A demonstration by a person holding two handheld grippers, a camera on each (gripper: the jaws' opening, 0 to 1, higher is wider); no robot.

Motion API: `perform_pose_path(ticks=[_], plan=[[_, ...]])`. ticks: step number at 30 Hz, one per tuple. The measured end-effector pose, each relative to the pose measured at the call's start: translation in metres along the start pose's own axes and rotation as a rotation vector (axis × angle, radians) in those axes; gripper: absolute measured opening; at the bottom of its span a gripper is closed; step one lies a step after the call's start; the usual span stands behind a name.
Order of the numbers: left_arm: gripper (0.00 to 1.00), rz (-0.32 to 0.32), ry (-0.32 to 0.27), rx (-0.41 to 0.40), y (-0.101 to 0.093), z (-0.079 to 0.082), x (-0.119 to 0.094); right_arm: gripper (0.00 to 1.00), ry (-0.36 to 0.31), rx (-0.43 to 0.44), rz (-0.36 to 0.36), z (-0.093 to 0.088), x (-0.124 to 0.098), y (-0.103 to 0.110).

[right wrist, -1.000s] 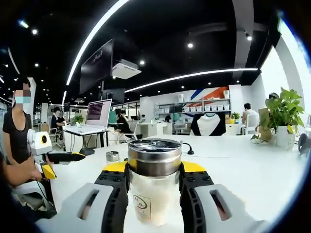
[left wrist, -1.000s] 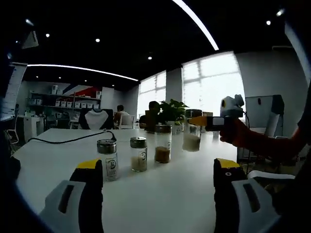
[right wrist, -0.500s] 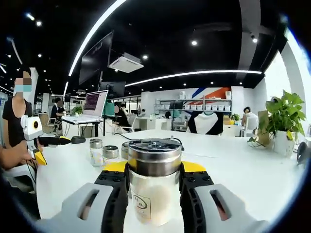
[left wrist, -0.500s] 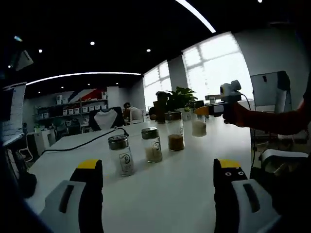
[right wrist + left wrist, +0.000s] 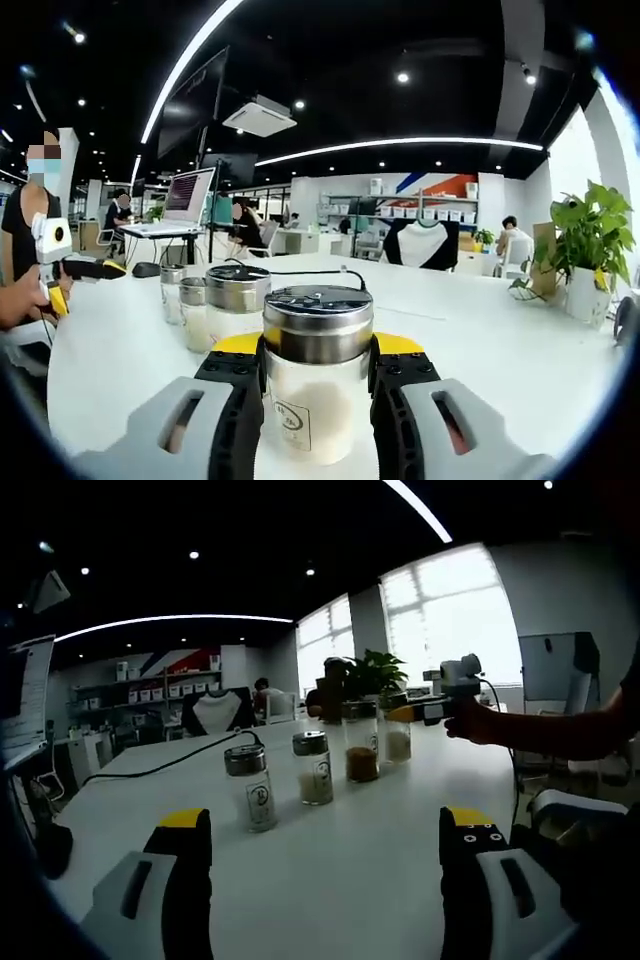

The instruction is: Rotate the seasoning bottle until the label or dispensing opening points toward the visible target arrow and the bottle remains upright within the marked orientation range

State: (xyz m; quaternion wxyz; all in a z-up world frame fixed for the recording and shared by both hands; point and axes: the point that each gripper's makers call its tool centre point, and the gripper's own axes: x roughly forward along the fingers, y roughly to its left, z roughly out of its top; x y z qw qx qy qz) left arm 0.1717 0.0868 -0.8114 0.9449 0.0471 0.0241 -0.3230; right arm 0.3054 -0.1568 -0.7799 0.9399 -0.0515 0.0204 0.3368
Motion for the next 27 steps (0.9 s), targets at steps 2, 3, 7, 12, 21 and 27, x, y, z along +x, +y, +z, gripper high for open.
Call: perform_pose_path(ticks=[2,3,7,12,21,27], plan=[[1.00,-0.002,-0.002,-0.001,0.000,0.001,0.000,0.38,0.002,-0.005,0.006,0.000,0.001,-0.001],[1.00,-0.004,-0.002,0.001,0.000,0.001,0.000,0.38,0.009,-0.005,0.014,0.000,0.003,-0.001],[1.00,-0.011,0.013,0.020,-0.001,-0.002,0.000,0.38,0.027,-0.023,0.009,-0.009,-0.011,-0.009],[1.00,-0.021,0.017,0.005,-0.003,-0.004,0.001,0.39,0.039,0.022,0.033,-0.010,0.002,-0.013],[1.00,-0.007,0.007,0.024,-0.001,0.000,-0.002,0.39,0.008,0.045,0.028,-0.011,0.002,-0.013],[1.00,-0.019,-0.016,0.023,-0.004,0.007,-0.004,0.39,0.008,0.044,0.026,-0.011,0.002,-0.013]])
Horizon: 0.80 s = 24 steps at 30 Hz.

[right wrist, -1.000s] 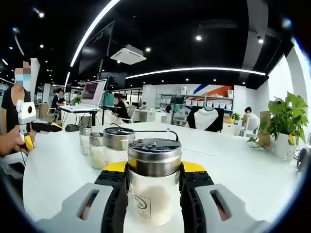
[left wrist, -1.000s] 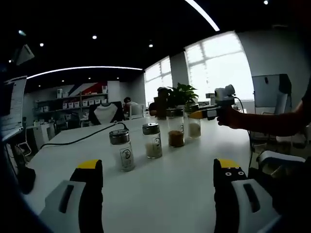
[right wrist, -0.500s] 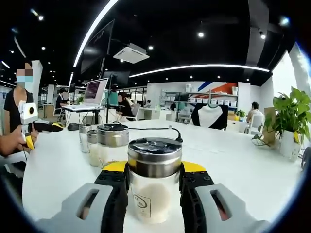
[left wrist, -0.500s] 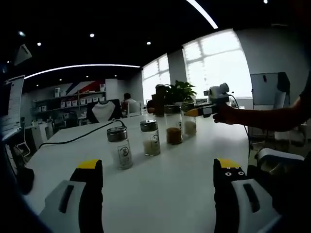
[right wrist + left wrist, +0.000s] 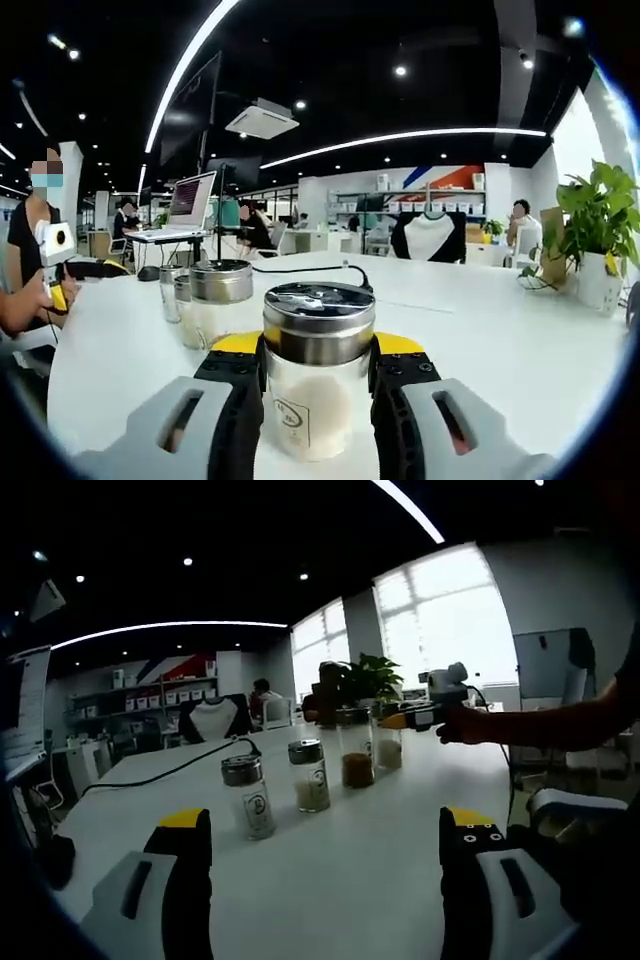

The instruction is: Rotate the seasoning bottle until the label or dispensing opening points toward the visible target arrow and the bottle remains upright within the marked orientation range

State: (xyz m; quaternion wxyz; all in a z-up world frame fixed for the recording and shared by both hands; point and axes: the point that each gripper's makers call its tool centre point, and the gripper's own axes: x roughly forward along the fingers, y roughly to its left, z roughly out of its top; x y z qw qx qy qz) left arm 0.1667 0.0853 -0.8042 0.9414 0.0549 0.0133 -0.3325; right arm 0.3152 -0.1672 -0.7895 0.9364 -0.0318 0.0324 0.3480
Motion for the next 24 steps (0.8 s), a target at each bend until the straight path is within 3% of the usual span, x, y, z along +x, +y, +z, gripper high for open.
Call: perform_pose_path(ticks=[13,15,24], plan=[[1.00,0.019,0.001,0.001,0.0060,-0.0030,-0.0014,0.39,0.019,-0.020,0.031,-0.0023,0.0000,0.0020],[1.00,0.016,0.007,0.000,0.0052,-0.0046,-0.0005,0.39,0.046,0.004,0.016,-0.0093,-0.0004,0.0017],[1.00,0.029,0.012,-0.007,0.0076,-0.0086,0.0008,0.39,0.050,0.003,-0.029,-0.0080,-0.0015,-0.0007]])
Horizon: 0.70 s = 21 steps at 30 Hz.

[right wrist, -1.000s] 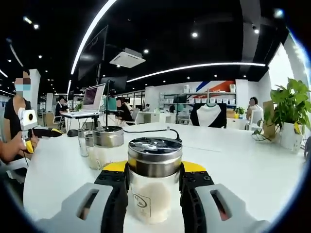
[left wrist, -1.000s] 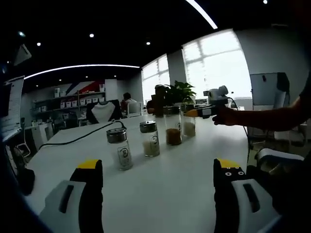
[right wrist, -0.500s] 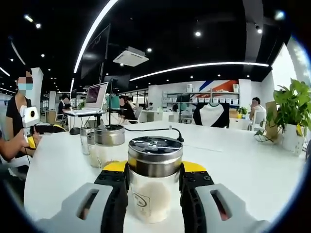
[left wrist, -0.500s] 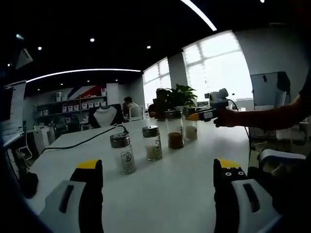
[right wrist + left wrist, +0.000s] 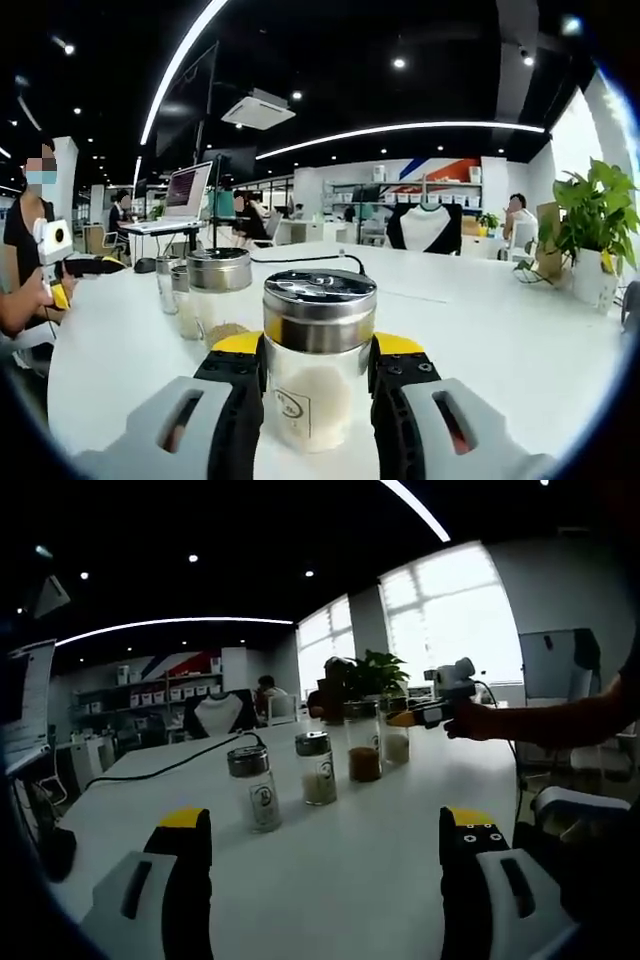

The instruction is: Rotate the seasoning bottle until the label or dispensing opening points toward the visible target arrow and the bottle remains upright within the marked orientation range

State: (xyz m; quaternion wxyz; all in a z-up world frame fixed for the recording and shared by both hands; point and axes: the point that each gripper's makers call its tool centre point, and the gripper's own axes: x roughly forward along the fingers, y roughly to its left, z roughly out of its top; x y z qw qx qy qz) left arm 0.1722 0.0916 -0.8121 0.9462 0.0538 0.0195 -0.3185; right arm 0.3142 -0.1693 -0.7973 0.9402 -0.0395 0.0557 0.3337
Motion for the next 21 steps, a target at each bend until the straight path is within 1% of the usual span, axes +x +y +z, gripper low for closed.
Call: perform_pose_path(ticks=[3,6,8,10,13,15,17,19,21], plan=[[1.00,0.008,-0.006,-0.004,0.003,0.002,-0.001,0.39,0.008,-0.004,-0.010,0.000,-0.001,0.000],[1.00,0.008,-0.009,-0.005,0.003,0.002,-0.001,0.39,0.002,-0.006,-0.012,0.000,-0.002,0.001],[1.00,0.006,-0.006,-0.004,0.003,0.002,-0.002,0.40,0.013,-0.002,-0.025,-0.002,-0.005,0.000],[1.00,0.012,-0.019,0.006,0.004,0.004,-0.004,0.44,-0.015,-0.008,-0.051,0.001,-0.012,-0.001],[0.99,0.015,-0.023,0.002,0.006,0.006,-0.005,0.47,-0.037,-0.005,-0.039,0.001,-0.022,0.005],[0.99,0.022,-0.024,-0.002,0.008,0.006,-0.006,0.50,-0.044,0.002,-0.043,0.000,-0.029,0.009],[0.99,0.027,-0.021,0.002,0.009,0.005,-0.006,0.53,-0.075,0.001,-0.048,0.003,-0.038,0.014],[0.99,0.028,-0.020,0.001,0.009,0.005,-0.006,0.55,-0.075,-0.006,-0.051,0.003,-0.045,0.021],[0.99,0.026,-0.021,0.002,0.008,0.004,-0.006,0.58,-0.076,-0.031,-0.059,0.002,-0.053,0.028]])
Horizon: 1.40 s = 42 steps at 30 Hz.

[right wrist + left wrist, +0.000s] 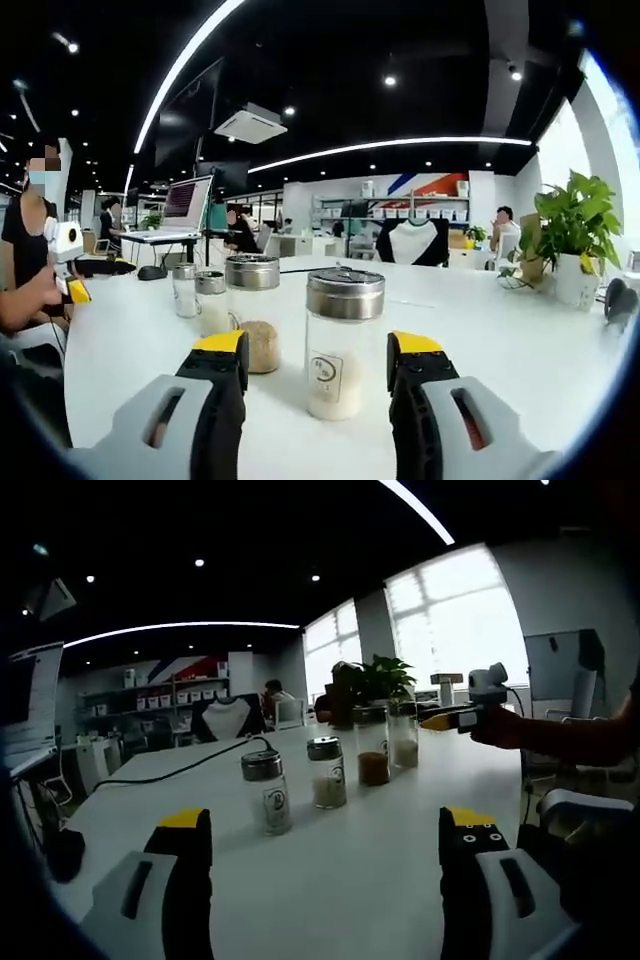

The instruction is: Rotate the seasoning bottle until the label or dispensing opening points toward the visible target arrow and the bottle remains upright within the marked orientation range

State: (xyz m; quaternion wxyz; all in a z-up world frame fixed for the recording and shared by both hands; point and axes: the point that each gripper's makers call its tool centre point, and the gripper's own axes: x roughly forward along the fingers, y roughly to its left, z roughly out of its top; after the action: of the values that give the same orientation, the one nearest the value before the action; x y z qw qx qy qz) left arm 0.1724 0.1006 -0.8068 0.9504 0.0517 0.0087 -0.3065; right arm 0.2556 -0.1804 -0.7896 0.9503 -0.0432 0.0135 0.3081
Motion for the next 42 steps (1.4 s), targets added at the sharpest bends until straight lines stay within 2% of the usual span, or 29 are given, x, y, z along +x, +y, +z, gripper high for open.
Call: perform_pose_path(ticks=[5,9,11,13,15,18,19,20,23,26,30,35,42], plan=[[0.99,-0.002,0.006,0.002,-0.003,-0.004,-0.001,0.65,-0.032,-0.005,0.008,0.003,-0.020,0.019],[0.99,0.008,0.010,-0.006,-0.002,-0.006,-0.009,0.68,-0.044,-0.002,0.012,-0.004,-0.043,0.033],[0.99,0.015,0.000,-0.007,-0.001,-0.005,-0.012,0.76,-0.050,-0.017,0.007,-0.007,-0.052,0.037],[0.99,0.016,-0.002,-0.021,-0.002,-0.007,-0.012,0.83,-0.054,-0.013,-0.001,-0.009,-0.059,0.038],[1.00,0.008,0.003,-0.023,-0.006,-0.009,-0.011,0.84,-0.061,0.027,0.007,-0.011,-0.066,0.040],[1.00,0.003,0.012,-0.008,-0.010,-0.010,-0.011,0.91,-0.045,0.024,0.002,-0.021,-0.073,0.042],[1.00,0.002,0.009,-0.004,-0.011,-0.009,-0.011,0.97,-0.041,0.025,-0.005,-0.024,-0.074,0.041],[1.00,0.000,0.007,-0.003,-0.011,-0.008,-0.011,0.99,-0.038,0.048,-0.048,-0.028,-0.078,0.034],[1.00,0.004,0.004,-0.005,-0.012,-0.008,-0.012,0.99,-0.034,0.060,-0.042,-0.036,-0.085,0.036],[1.00,0.011,0.020,-0.001,-0.011,-0.015,-0.015,0.99,-0.035,0.070,-0.039,-0.038,-0.088,0.037],[1.00,0.027,0.029,-0.003,-0.008,-0.022,-0.021,0.99,-0.045,0.054,-0.032,-0.033,-0.090,0.041],[1.00,0.034,0.015,-0.024,-0.006,-0.022,-0.023,0.99,-0.051,0.053,-0.016,-0.033,-0.090,0.046],[0.99,0.049,0.026,-0.023,-0.003,-0.029,-0.026,0.96,-0.060,0.049,-0.032,-0.026,-0.089,0.042]])
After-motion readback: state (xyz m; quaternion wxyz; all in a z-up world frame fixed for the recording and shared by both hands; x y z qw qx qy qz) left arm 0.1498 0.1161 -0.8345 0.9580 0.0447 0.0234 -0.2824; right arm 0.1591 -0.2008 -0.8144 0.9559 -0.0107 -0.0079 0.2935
